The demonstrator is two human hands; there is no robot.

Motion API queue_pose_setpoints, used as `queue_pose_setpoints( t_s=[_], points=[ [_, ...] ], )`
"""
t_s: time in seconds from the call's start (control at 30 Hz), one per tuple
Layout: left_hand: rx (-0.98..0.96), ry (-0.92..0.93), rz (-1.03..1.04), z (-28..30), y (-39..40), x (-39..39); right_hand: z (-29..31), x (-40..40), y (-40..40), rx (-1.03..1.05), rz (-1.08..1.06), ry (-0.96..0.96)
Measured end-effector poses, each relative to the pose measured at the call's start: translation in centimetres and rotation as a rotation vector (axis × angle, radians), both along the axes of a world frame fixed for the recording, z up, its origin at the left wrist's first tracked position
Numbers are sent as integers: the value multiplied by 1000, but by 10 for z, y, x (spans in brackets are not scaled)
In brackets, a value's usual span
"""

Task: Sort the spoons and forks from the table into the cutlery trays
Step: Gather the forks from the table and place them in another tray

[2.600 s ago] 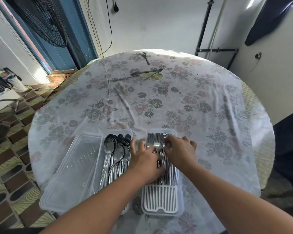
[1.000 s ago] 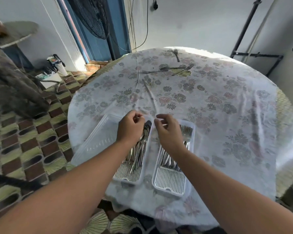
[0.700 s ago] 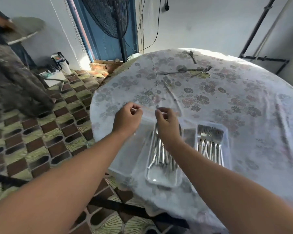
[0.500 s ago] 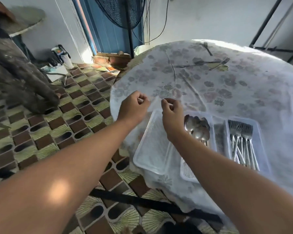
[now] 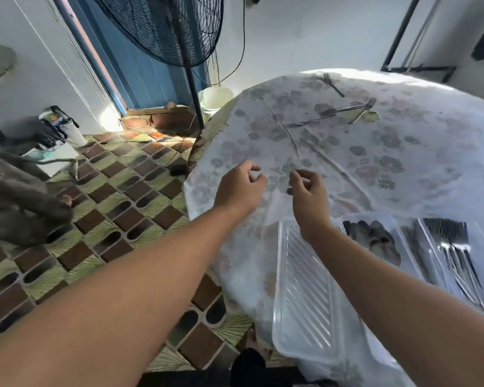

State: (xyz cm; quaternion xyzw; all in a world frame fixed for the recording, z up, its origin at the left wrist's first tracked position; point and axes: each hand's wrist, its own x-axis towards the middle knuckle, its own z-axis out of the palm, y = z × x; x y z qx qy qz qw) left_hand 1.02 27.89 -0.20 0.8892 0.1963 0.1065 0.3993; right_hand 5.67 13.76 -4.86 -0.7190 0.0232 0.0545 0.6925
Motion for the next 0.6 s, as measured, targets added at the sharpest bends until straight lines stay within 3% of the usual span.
queue_pose_setpoints(
  t_s=[0.2,0.6],
  points=[
    [14,70,-132,1,23,77,-8,64,13,1,-123,52],
    [-8,17,-329,-7,33,232,-7,161,40,-55,-310,93]
  ],
)
